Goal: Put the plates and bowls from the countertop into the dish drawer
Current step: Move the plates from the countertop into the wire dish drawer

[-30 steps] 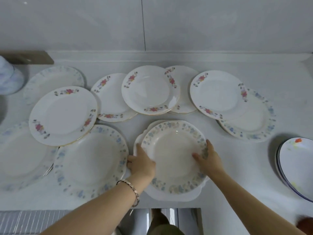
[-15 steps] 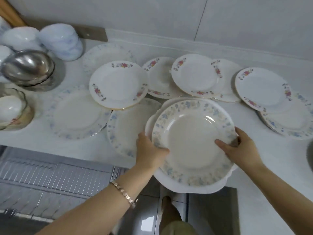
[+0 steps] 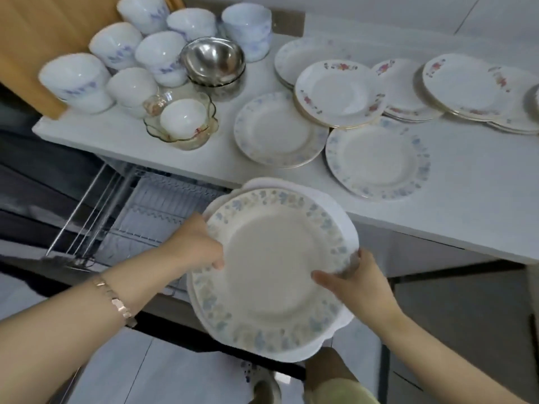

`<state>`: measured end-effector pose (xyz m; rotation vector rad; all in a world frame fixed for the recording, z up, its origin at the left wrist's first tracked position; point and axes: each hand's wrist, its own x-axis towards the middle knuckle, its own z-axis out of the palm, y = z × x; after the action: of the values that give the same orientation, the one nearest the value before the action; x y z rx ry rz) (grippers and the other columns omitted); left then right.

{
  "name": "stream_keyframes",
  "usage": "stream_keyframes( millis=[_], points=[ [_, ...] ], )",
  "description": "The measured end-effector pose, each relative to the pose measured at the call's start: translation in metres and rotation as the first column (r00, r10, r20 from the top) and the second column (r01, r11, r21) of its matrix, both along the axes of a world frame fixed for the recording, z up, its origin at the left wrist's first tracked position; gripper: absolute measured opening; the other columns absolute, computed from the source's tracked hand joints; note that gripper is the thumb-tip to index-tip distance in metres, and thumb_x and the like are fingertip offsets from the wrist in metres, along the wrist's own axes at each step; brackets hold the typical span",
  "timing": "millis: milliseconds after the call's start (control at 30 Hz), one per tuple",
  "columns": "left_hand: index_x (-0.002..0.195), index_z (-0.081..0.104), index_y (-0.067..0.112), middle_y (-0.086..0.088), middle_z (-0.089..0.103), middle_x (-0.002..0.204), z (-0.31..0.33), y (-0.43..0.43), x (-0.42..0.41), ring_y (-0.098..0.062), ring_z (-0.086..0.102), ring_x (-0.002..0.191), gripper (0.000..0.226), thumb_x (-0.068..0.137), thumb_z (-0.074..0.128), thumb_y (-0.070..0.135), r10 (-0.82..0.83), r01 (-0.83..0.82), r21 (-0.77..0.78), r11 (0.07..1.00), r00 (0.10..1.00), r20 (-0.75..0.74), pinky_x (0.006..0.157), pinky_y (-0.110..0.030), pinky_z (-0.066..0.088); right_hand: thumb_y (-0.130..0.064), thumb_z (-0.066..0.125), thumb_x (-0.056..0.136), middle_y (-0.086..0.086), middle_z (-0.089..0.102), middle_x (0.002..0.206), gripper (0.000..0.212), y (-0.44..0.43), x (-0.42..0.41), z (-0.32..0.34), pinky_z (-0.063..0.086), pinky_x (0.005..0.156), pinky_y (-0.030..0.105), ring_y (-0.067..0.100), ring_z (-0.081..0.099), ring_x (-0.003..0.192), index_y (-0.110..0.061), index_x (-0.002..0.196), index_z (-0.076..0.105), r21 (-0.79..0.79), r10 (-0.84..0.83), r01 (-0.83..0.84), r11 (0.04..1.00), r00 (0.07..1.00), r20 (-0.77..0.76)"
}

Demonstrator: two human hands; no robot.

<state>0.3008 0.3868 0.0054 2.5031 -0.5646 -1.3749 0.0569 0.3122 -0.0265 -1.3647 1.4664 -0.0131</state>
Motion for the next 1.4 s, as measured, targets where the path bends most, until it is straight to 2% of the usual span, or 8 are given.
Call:
stream_keyframes(
  millis=[67, 133, 267, 433, 567, 933, 1233, 1400],
  points=[
    [0.104, 0.055, 0.009, -0.004, 0.059, 0.092, -0.013, 0.019, 0.016, -0.026, 0.057, 0.1, 0.045, 0.066, 0.073, -0.008, -0.021, 0.022, 0.065, 0.998, 1.0, -0.017, 0.085, -0.031, 0.05, -0.044, 0.079, 0.059, -0.001, 0.065, 0.101, 0.073, 0.023, 0.018, -0.029, 0.056, 0.065, 0.031, 0.019, 0.066, 0.088, -0.011, 0.116, 0.046, 0.068, 0.037, -0.035, 0.997, 0.999, -0.025],
    [0.108, 0.059, 0.006, -0.01, 0.062, 0.099, -0.034, 0.032, 0.028, -0.03, 0.059, 0.104, 0.046, 0.066, 0.072, -0.009, -0.01, 0.012, 0.111, 0.994, 1.0, -0.021, 0.09, -0.036, 0.052, -0.042, 0.079, 0.061, 0.001, 0.064, 0.105, 0.077, 0.036, 0.036, -0.051, 0.056, 0.076, 0.035, 0.021, 0.064, 0.091, -0.009, 0.12, 0.044, 0.149, 0.035, -0.031, 0.988, 0.999, -0.024],
    [0.109, 0.058, 0.003, -0.011, 0.063, 0.111, -0.08, 0.038, 0.047, -0.032, 0.059, 0.108, 0.049, 0.064, 0.074, -0.008, 0.067, -0.069, 0.152, 0.986, 0.998, 0.021, 0.093, -0.037, 0.051, -0.028, 0.075, 0.075, 0.007, 0.055, 0.118, 0.07, 0.041, 0.066, -0.089, 0.044, 0.078, 0.029, 0.021, 0.052, 0.094, -0.007, 0.128, 0.033, 0.222, 0.016, -0.004, 0.975, 0.998, -0.053],
    [0.119, 0.053, 0.002, -0.014, 0.061, 0.119, -0.152, 0.024, 0.072, -0.032, 0.058, 0.111, 0.06, 0.064, 0.074, -0.008, 0.129, -0.134, 0.097, 0.986, 0.99, 0.059, 0.09, -0.036, 0.05, -0.021, 0.069, 0.078, 0.013, 0.053, 0.128, 0.067, 0.029, 0.099, -0.155, 0.05, 0.094, 0.041, 0.032, 0.057, 0.112, -0.008, 0.131, 0.031, 0.233, -0.014, 0.043, 0.972, 0.992, -0.126],
    [0.116, 0.054, 0.004, -0.013, 0.061, 0.116, -0.212, -0.002, 0.092, -0.031, 0.058, 0.11, 0.054, 0.067, 0.074, -0.004, 0.078, -0.083, 0.055, 0.995, 0.993, 0.091, 0.084, -0.033, 0.049, -0.018, 0.066, 0.081, 0.019, 0.048, 0.13, 0.068, 0.011, 0.125, -0.207, 0.052, 0.091, 0.047, 0.037, 0.056, 0.113, -0.01, 0.135, 0.025, 0.22, -0.064, 0.103, 0.97, 0.982, -0.176],
    [0.124, 0.047, 0.006, -0.012, 0.056, 0.12, -0.329, -0.083, 0.122, -0.032, 0.058, 0.114, 0.056, 0.074, 0.07, -0.006, -0.056, 0.058, -0.019, 0.998, 0.992, 0.113, 0.084, -0.034, 0.058, -0.011, 0.061, 0.083, 0.021, 0.041, 0.127, 0.058, -0.048, 0.167, -0.293, 0.044, 0.072, 0.029, 0.027, 0.045, 0.083, -0.006, 0.131, 0.031, 0.113, -0.219, 0.261, 0.959, 0.931, -0.291],
    [0.134, 0.047, 0.011, -0.012, 0.055, 0.13, -0.362, -0.099, 0.127, -0.028, 0.06, 0.112, 0.06, 0.079, 0.064, -0.003, -0.096, 0.118, -0.188, 0.975, 0.988, 0.12, 0.085, -0.028, 0.054, -0.003, 0.051, 0.083, 0.017, 0.043, 0.127, 0.05, -0.05, 0.178, -0.325, 0.043, 0.084, 0.033, 0.037, 0.054, 0.105, -0.014, 0.131, 0.041, -0.067, -0.478, 0.481, 0.874, 0.831, -0.284],
    [0.143, 0.034, 0.026, -0.006, 0.052, 0.135, -0.361, -0.089, 0.127, -0.026, 0.061, 0.104, 0.068, 0.085, 0.056, -0.001, -0.048, 0.026, -0.201, 0.979, 0.993, -0.109, 0.05, -0.016, 0.05, -0.01, 0.055, 0.087, 0.016, 0.058, 0.12, 0.047, -0.048, 0.176, -0.329, 0.049, 0.083, 0.036, 0.034, 0.06, 0.104, -0.018, 0.132, 0.044, -0.179, -0.575, 0.547, 0.818, 0.78, -0.247]
  ],
)
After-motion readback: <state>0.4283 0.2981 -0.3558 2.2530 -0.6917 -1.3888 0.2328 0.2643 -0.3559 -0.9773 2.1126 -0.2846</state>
